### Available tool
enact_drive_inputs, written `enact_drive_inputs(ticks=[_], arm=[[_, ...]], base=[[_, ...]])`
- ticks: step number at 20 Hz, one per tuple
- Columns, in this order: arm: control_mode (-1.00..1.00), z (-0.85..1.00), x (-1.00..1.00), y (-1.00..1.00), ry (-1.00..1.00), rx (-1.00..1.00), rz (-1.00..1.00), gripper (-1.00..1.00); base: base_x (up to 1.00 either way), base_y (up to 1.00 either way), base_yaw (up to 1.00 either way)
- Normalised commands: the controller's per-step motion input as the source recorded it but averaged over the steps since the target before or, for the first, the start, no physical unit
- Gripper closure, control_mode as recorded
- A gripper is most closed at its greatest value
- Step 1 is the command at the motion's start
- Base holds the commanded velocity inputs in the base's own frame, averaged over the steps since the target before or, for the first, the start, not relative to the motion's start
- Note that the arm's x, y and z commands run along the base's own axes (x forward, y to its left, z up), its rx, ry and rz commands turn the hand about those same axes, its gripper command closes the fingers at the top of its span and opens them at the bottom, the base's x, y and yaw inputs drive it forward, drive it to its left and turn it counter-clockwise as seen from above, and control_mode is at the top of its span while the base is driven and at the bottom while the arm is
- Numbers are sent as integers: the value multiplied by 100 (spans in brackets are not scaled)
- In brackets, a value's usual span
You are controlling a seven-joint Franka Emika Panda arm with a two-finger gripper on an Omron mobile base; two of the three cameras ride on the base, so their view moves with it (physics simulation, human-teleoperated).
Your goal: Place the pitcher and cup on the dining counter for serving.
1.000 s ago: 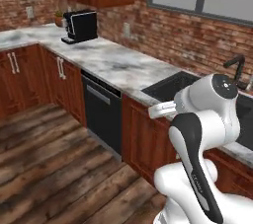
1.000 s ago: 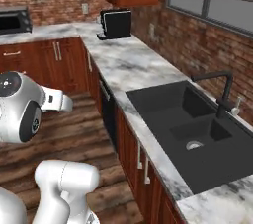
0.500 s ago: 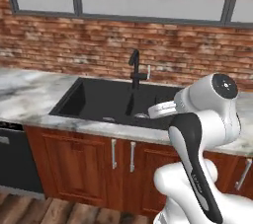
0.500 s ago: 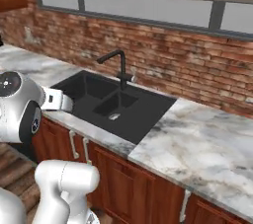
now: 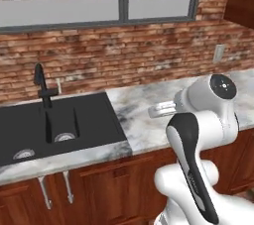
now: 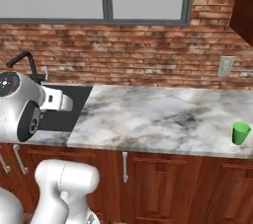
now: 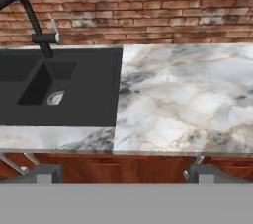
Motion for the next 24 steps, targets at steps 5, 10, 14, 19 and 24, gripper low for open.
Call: enact_drive_inputs(ticks=[5,10,14,19,24], arm=[[100,0,0,0,0,0,0,-100],[100,0,0,0,0,0,0,-100],[100,0,0,0,0,0,0,-100],[100,0,0,0,0,0,0,-100],[100,0,0,0,0,0,0,-100]], base=[[0,-100,-48],[0,-100,-37],[13,-90,-15],[34,-55,1],[18,-68,17]])
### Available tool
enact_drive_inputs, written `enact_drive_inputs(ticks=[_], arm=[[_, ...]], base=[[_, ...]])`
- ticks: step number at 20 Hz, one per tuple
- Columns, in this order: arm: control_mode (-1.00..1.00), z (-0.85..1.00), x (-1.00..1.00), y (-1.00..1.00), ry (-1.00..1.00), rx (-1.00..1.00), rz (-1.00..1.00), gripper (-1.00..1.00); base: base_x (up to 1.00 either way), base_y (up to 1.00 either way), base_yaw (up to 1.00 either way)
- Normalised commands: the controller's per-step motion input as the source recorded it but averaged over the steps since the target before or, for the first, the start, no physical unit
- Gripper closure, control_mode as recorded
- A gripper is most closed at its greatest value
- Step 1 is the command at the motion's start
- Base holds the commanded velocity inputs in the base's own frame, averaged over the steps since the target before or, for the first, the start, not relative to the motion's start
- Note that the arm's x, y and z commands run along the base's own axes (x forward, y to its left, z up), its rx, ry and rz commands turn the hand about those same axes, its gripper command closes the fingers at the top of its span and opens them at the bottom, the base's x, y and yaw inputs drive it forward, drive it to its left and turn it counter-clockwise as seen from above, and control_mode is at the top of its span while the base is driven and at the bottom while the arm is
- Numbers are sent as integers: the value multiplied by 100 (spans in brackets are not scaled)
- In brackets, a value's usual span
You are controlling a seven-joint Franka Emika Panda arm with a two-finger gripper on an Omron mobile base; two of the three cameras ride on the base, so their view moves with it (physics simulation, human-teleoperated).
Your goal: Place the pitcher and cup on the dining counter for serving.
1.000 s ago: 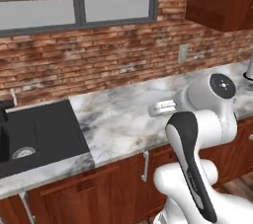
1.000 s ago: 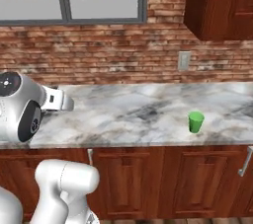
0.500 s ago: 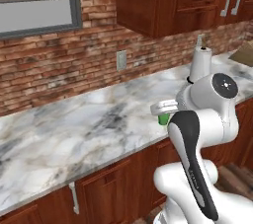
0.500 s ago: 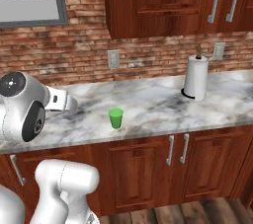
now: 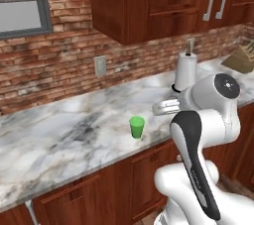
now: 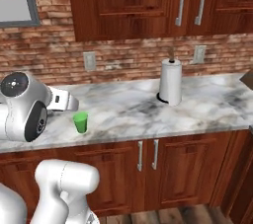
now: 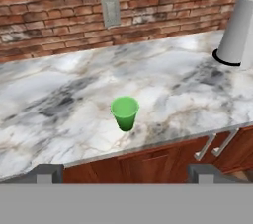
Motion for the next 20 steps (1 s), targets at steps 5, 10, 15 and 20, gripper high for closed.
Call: enact_drive_inputs(ticks=[5,10,15,20], arm=[[100,0,0,0,0,0,0,-100],[100,0,0,0,0,0,0,-100],[100,0,0,0,0,0,0,-100],[-100,0,7,2,6,0,0,-100]], base=[[2,-60,29],[18,-44,28],[25,-11,22],[22,4,5]])
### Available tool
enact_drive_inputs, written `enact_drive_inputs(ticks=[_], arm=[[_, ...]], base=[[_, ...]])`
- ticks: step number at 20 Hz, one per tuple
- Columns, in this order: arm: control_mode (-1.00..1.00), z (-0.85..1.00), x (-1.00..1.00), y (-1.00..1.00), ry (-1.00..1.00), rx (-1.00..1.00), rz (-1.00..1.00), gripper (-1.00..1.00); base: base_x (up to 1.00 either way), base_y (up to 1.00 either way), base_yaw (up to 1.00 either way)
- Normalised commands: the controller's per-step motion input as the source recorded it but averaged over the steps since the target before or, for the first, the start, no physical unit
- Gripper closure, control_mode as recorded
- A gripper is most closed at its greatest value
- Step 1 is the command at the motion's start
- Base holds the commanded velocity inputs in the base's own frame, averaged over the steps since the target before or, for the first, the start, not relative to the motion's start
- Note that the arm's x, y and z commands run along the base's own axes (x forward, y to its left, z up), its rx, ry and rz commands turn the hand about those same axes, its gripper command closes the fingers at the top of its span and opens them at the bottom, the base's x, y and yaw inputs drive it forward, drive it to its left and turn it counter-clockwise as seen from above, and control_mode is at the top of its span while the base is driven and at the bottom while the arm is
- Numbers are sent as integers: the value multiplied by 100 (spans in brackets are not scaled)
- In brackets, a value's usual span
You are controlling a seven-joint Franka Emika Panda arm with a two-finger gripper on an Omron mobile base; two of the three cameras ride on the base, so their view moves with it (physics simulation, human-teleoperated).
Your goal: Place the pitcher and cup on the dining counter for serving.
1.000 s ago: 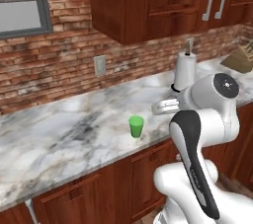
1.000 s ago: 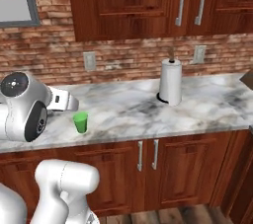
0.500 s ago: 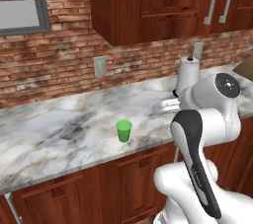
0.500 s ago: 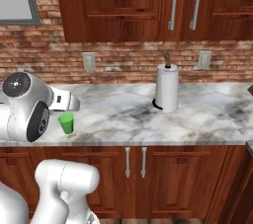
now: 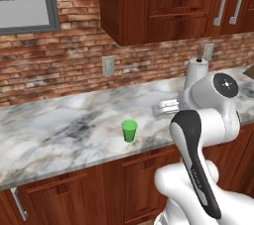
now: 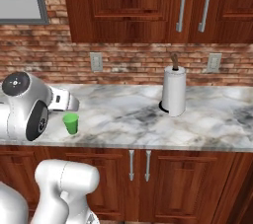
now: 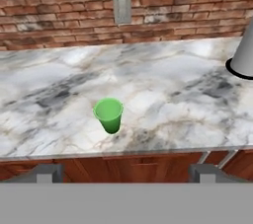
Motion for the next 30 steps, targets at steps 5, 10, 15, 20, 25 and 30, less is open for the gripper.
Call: enact_drive_inputs(ticks=[5,10,15,20,25,30], arm=[[-100,-6,29,2,29,-2,0,-100],[-100,-19,20,0,41,0,0,-100],[-100,-35,26,4,30,0,0,-100],[-100,-49,31,11,11,0,0,-100],[-100,-38,45,25,0,0,0,-100],[-100,-45,48,33,0,0,0,-100]], base=[[0,0,0],[0,0,0],[0,0,0],[0,0,0],[0,0,0],[0,0,0]])
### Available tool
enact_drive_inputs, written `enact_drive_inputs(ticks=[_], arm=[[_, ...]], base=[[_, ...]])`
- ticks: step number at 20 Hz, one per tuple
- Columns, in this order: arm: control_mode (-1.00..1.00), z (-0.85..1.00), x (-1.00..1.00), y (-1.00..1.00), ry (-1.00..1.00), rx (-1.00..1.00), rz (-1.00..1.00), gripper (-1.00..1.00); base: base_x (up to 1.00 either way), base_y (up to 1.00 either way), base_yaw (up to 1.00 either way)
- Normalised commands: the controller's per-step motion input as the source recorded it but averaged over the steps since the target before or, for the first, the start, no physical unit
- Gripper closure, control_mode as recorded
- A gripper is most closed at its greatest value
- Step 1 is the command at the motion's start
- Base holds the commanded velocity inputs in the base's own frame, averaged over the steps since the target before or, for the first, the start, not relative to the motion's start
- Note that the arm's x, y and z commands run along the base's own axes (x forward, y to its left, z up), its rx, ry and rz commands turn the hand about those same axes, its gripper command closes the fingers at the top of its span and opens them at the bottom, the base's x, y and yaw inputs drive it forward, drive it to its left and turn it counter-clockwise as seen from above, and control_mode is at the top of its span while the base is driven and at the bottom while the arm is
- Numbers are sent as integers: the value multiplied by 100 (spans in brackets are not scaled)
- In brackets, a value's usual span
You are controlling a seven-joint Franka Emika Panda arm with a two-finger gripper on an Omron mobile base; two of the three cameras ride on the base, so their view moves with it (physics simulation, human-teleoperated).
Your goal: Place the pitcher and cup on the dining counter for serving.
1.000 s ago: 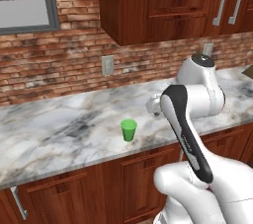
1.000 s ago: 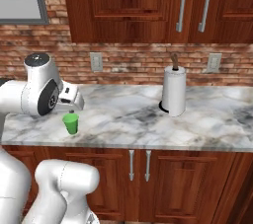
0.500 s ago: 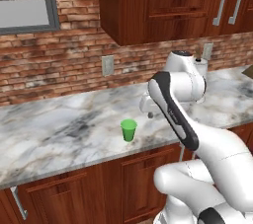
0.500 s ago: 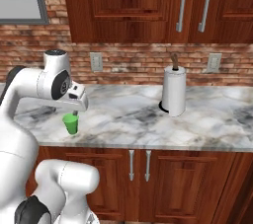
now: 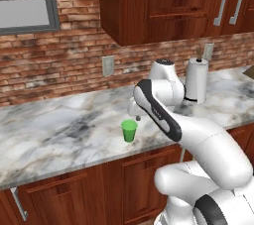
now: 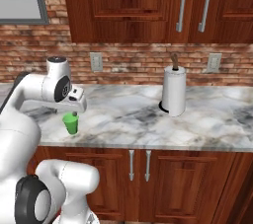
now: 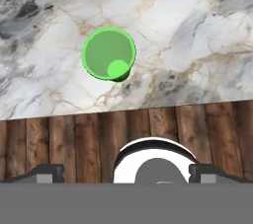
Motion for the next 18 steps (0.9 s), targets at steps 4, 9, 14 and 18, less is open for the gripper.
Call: enact_drive_inputs(ticks=[4,9,14,18], arm=[[-100,-46,46,17,0,0,0,-100],[-100,-47,25,0,0,0,0,-100],[-100,-36,6,0,0,0,0,-100],[-100,-24,6,0,0,0,0,-100]], base=[[0,0,0],[0,0,0],[0,0,0],[0,0,0]])
